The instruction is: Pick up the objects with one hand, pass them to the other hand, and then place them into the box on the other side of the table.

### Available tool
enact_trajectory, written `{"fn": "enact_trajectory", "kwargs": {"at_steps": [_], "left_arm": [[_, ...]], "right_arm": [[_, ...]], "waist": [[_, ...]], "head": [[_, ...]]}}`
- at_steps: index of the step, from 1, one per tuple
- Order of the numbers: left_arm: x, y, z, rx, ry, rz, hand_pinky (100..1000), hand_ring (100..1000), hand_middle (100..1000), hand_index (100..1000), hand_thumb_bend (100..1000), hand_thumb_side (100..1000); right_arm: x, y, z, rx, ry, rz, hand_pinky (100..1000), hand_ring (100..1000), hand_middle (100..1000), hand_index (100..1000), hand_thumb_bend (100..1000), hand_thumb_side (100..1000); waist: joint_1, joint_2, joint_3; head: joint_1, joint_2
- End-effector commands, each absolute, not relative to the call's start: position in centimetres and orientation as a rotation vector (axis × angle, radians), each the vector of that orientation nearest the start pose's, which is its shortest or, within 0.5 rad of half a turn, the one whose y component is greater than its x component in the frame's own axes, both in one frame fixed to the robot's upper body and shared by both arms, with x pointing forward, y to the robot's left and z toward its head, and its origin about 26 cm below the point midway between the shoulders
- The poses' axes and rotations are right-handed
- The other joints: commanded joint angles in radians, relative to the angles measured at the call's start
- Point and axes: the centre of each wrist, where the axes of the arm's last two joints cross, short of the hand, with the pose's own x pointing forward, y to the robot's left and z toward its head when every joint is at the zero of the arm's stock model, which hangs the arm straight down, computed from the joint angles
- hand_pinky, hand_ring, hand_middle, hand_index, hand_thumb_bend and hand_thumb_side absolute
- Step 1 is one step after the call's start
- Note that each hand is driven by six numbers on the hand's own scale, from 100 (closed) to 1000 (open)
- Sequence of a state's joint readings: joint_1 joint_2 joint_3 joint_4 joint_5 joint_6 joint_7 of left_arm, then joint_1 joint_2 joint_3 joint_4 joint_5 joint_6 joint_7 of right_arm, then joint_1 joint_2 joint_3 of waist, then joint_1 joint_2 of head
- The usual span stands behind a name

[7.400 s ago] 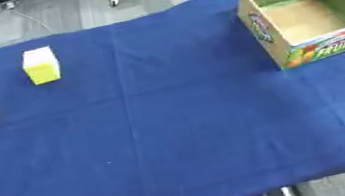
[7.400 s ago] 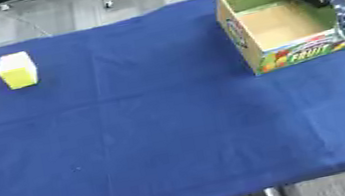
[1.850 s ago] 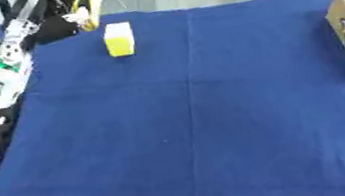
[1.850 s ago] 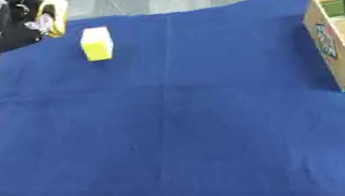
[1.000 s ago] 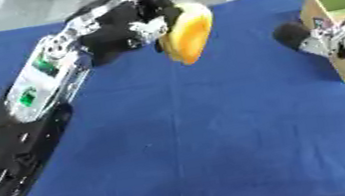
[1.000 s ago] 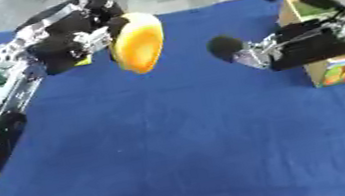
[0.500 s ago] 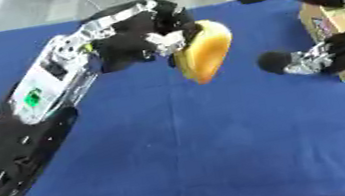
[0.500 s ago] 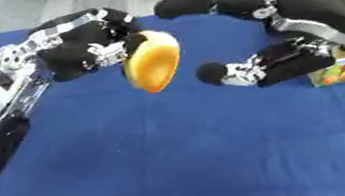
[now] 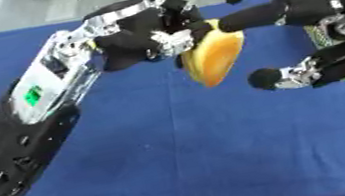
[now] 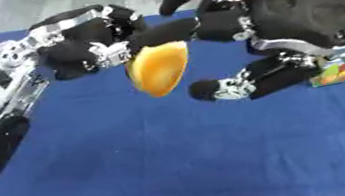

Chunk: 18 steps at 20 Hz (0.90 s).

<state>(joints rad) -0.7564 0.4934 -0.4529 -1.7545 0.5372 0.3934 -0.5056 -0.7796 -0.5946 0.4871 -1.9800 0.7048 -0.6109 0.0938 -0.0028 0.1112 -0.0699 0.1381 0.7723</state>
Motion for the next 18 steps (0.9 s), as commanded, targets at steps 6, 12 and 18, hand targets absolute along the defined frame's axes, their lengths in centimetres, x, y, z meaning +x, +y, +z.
{"fn": "enact_trajectory", "kwargs": {"at_steps": [6, 12, 18], "left_arm": [[33.85, 15.15, 26.24, -0.735, -1.569, -1.273, 559, 328, 256, 369, 100, 252], [33.47, 14.94, 26.39, -0.739, -1.565, -1.306, 561, 327, 256, 369, 100, 247], [33.41, 15.0, 26.33, -0.737, -1.561, -1.315, 561, 327, 256, 368, 100, 248]], "right_arm": [[29.48, -14.93, 28.98, 0.437, 2.202, -1.592, 770, 716, 100, 858, 380, 204], [29.48, -14.91, 28.91, 0.468, 2.214, -1.582, 760, 712, 102, 885, 393, 204], [29.51, -15.01, 28.67, 0.494, 2.228, -1.573, 740, 687, 100, 794, 362, 162]], "waist": [[-0.001, -0.025, 0.003], [0.002, -0.024, 0.004], [0.003, -0.023, 0.004]], "head": [[-0.006, -0.002], [-0.009, -0.002], [-0.014, -0.002]]}}
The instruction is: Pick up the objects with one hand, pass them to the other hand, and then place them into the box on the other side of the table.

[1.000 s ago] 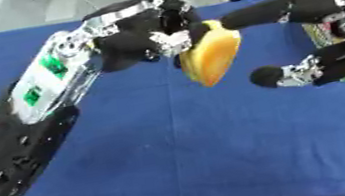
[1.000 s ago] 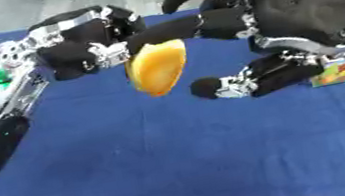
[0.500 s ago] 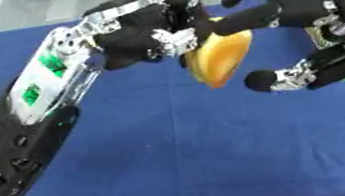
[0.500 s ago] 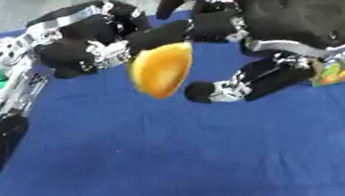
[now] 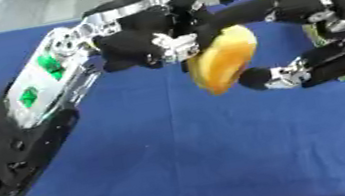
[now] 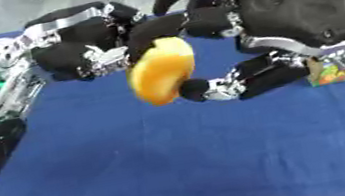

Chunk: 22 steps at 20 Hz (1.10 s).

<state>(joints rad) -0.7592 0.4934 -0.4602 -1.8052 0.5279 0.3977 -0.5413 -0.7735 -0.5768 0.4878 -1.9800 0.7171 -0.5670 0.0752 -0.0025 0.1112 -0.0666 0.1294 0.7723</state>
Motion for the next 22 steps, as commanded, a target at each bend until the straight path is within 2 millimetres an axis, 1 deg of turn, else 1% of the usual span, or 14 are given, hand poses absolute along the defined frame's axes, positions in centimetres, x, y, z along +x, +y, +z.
{"fn": "enact_trajectory", "kwargs": {"at_steps": [1, 2, 6, 12, 18, 20, 22], "left_arm": [[33.39, 15.0, 26.32, -0.738, -1.561, -1.315, 561, 327, 256, 368, 100, 248], [33.37, 14.99, 26.33, -0.74, -1.561, -1.316, 560, 327, 256, 368, 100, 247], [33.21, 14.96, 26.43, -0.747, -1.561, -1.323, 561, 327, 256, 368, 100, 247], [33.04, 14.9, 26.52, -0.758, -1.561, -1.328, 560, 326, 255, 371, 100, 241], [32.82, 14.79, 26.74, -0.771, -1.567, -1.334, 561, 326, 255, 373, 100, 242], [32.72, 14.74, 26.8, -0.773, -1.568, -1.337, 562, 326, 255, 373, 100, 243], [32.6, 14.69, 26.88, -0.773, -1.568, -1.34, 565, 327, 256, 374, 100, 242]], "right_arm": [[29.51, -15.01, 28.66, 0.496, 2.234, -1.567, 739, 687, 100, 790, 361, 160], [29.5, -14.99, 28.64, 0.498, 2.239, -1.56, 733, 679, 100, 760, 352, 148], [29.49, -14.93, 28.52, 0.509, 2.252, -1.54, 722, 663, 100, 702, 329, 124], [29.47, -14.83, 28.3, 0.515, 2.273, -1.517, 712, 650, 100, 640, 298, 101], [29.44, -14.69, 28.14, 0.524, 2.294, -1.494, 705, 640, 100, 592, 279, 100], [29.44, -14.65, 28.1, 0.529, 2.302, -1.485, 699, 633, 100, 552, 253, 100], [29.43, -14.63, 28.06, 0.534, 2.314, -1.47, 695, 626, 100, 534, 222, 100]], "waist": [[0.003, -0.023, 0.001], [0.004, -0.023, 0.001], [0.006, -0.023, 0.001], [0.006, -0.023, 0.002], [0.007, -0.024, 0.0], [0.007, -0.024, 0.0], [0.007, -0.025, -0.001]], "head": [[-0.005, -0.002], [-0.006, -0.002], [-0.011, -0.002], [-0.015, -0.002], [-0.019, -0.002], [-0.021, -0.002], [-0.022, -0.002]]}}
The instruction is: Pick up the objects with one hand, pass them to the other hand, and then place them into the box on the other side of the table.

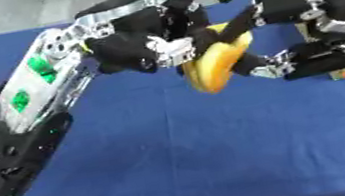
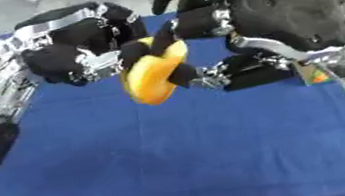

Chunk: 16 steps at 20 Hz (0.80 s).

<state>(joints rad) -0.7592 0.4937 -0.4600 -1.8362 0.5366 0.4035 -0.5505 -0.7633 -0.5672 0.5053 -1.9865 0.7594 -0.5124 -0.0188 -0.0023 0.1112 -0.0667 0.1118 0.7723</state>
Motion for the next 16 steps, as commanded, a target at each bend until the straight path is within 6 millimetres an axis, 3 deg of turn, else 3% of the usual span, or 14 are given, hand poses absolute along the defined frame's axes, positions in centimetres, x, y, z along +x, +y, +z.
{"fn": "enact_trajectory", "kwargs": {"at_steps": [1, 6, 16], "left_arm": [[32.55, 14.67, 26.91, -0.771, -1.569, -1.342, 567, 328, 256, 374, 100, 242], [32.44, 14.71, 27.0, -0.758, -1.57, -1.345, 573, 333, 262, 379, 100, 239], [32.56, 15.66, 27.2, -0.706, -1.605, -1.336, 631, 396, 339, 452, 100, 251]], "right_arm": [[29.43, -14.62, 28.04, 0.536, 2.322, -1.461, 692, 623, 100, 519, 200, 100], [29.43, -14.63, 27.91, 0.542, 2.346, -1.43, 682, 609, 100, 406, 118, 100], [29.53, -15.1, 27.72, 0.547, 2.379, -1.393, 675, 603, 100, 428, 100, 100]], "waist": [[0.007, -0.025, -0.001], [0.009, -0.025, -0.002], [0.014, -0.027, -0.005]], "head": [[-0.006, -0.002], [-0.009, -0.002], [-0.013, -0.002]]}}
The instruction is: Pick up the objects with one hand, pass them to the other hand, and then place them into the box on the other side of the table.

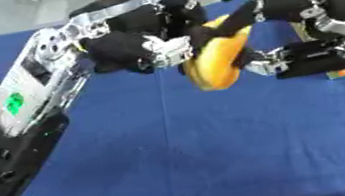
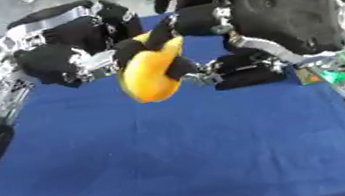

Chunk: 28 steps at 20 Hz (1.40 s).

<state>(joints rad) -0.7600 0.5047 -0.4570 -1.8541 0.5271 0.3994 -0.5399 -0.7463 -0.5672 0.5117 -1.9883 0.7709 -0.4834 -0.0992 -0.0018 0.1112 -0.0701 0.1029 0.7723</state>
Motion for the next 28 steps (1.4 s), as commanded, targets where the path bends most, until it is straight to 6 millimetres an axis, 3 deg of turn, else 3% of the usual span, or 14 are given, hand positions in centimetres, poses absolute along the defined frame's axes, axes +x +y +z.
{"fn": "enact_trajectory", "kwargs": {"at_steps": [1, 2, 3, 4, 5, 6, 7, 8, 9, 13, 18, 22, 28], "left_arm": [[32.6, 15.9, 27.3, -0.696, -1.619, -1.33, 660, 437, 384, 493, 100, 274], [32.7, 16.2, 27.3, -0.685, -1.636, -1.322, 665, 445, 394, 502, 100, 282], [32.8, 16.5, 27.4, -0.67, -1.657, -1.311, 691, 488, 451, 558, 100, 387], [32.9, 16.8, 27.5, -0.654, -1.679, -1.299, 691, 488, 451, 558, 100, 387], [33.0, 17.2, 27.5, -0.634, -1.704, -1.282, 719, 537, 500, 613, 221, 481], [33.2, 17.6, 27.6, -0.611, -1.729, -1.264, 721, 542, 505, 618, 236, 488], [33.3, 18.0, 27.7, -0.585, -1.756, -1.245, 737, 578, 540, 654, 341, 543], [33.5, 18.4, 27.7, -0.56, -1.782, -1.226, 739, 582, 544, 658, 354, 550], [33.6, 18.8, 27.8, -0.535, -1.81, -1.206, 751, 609, 577, 687, 443, 594], [34.0, 20.5, 28.3, -0.454, -1.912, -1.131, 776, 652, 627, 738, 541, 655], [34.1, 22.2, 29.0, -0.378, -2.003, -1.06, 787, 672, 650, 756, 560, 672], [34.0, 23.7, 29.2, -0.305, -2.055, -0.987, 785, 671, 643, 753, 523, 668], [33.9, 25.6, 27.7, -0.229, -2.062, -0.835, 770, 639, 613, 733, 470, 662]], "right_arm": [[29.6, -15.2, 27.7, 0.549, 2.381, -1.391, 675, 603, 100, 426, 100, 100], [29.6, -15.3, 27.7, 0.55, 2.382, -1.388, 675, 603, 100, 426, 100, 100], [29.6, -15.4, 27.7, 0.553, 2.384, -1.387, 675, 604, 100, 426, 100, 100], [29.6, -15.5, 27.7, 0.556, 2.385, -1.386, 675, 604, 100, 426, 100, 100], [29.6, -15.6, 27.7, 0.56, 2.385, -1.388, 676, 604, 100, 428, 100, 100], [29.7, -15.7, 27.6, 0.564, 2.385, -1.39, 676, 604, 100, 428, 100, 100], [29.7, -15.8, 27.6, 0.569, 2.385, -1.392, 676, 604, 100, 427, 100, 100], [29.7, -15.9, 27.6, 0.574, 2.385, -1.394, 676, 604, 100, 427, 100, 100], [29.7, -16.1, 27.6, 0.581, 2.387, -1.394, 675, 604, 100, 425, 100, 100], [29.8, -16.7, 27.5, 0.613, 2.397, -1.392, 676, 605, 100, 422, 100, 100], [30.0, -17.9, 27.4, 0.675, 2.41, -1.392, 675, 605, 100, 419, 100, 100], [30.2, -19.8, 27.5, 0.791, 2.432, -1.381, 677, 606, 100, 420, 100, 100], [30.3, -23.6, 27.4, 1.077, 2.491, -1.319, 667, 601, 100, 405, 100, 100]], "waist": [[0.014, -0.027, -0.002], [0.014, -0.027, -0.003], [0.014, -0.027, -0.003], [0.015, -0.028, -0.003], [0.015, -0.028, -0.003], [0.014, -0.028, -0.003], [0.014, -0.028, -0.003], [0.014, -0.028, -0.003], [0.014, -0.027, -0.003], [0.014, -0.027, -0.003], [0.012, -0.027, -0.001], [0.011, -0.027, 0.001], [0.011, -0.022, 0.003]], "head": [[-0.006, -0.002], [-0.006, -0.002], [-0.007, -0.002], [-0.008, -0.002], [-0.01, -0.002], [-0.011, -0.002], [-0.013, -0.002], [-0.014, -0.002], [-0.016, -0.002], [-0.026, -0.002], [-0.037, -0.002], [-0.053, -0.002], [-0.094, -0.002]]}}
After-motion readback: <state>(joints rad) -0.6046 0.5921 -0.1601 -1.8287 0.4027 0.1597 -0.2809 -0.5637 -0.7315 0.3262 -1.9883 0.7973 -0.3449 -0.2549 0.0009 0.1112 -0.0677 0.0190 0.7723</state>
